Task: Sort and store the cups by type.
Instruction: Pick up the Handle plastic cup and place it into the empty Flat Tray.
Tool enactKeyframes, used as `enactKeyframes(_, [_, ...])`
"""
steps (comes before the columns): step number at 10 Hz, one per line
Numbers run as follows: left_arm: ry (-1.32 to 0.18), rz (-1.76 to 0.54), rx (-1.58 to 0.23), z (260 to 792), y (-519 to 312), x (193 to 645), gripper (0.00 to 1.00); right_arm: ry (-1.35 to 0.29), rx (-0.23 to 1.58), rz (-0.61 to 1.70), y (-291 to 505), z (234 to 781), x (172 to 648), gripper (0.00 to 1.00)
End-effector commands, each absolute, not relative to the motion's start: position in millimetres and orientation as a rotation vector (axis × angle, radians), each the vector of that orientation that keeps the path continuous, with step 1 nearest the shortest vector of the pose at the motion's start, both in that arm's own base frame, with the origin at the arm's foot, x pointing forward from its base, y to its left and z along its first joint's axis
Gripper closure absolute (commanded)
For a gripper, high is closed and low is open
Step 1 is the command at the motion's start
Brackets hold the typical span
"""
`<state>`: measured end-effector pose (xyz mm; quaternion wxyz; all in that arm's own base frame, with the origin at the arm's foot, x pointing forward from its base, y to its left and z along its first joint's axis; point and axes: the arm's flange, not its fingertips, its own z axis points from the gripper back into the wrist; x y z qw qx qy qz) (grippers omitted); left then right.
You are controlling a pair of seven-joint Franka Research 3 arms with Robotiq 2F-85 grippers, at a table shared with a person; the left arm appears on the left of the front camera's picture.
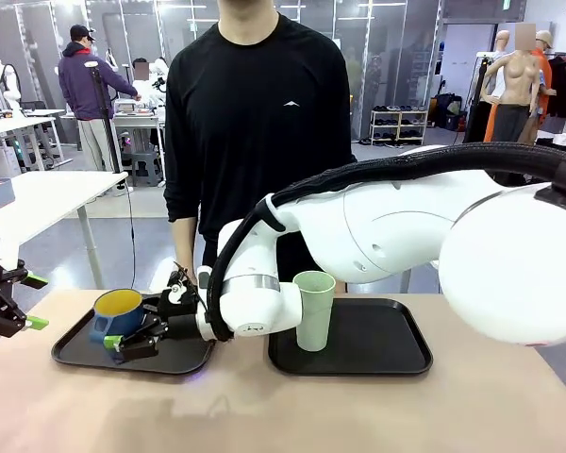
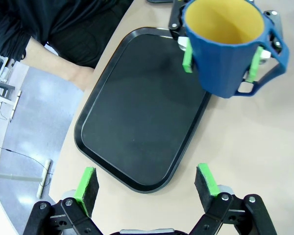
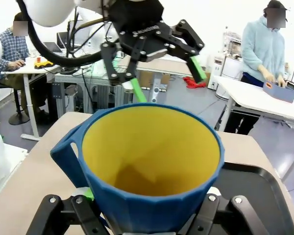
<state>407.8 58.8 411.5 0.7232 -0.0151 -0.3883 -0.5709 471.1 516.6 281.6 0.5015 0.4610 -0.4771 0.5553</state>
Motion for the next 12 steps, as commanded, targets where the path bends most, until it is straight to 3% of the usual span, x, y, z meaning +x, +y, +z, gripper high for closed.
enactKeyframes(1, [-0.865, -1.270, -0.005, 407.9, 58.7, 406.0, 0.00, -1.165, 1.053, 1.290, 518.2, 279.1, 481.6, 0.26])
enactKeyframes(12, [-0.865, -1.270, -0.005, 407.9, 58.7, 406.0, 0.00, -1.187, 0.896, 1.200, 511.7, 249.1, 510.4, 0.26])
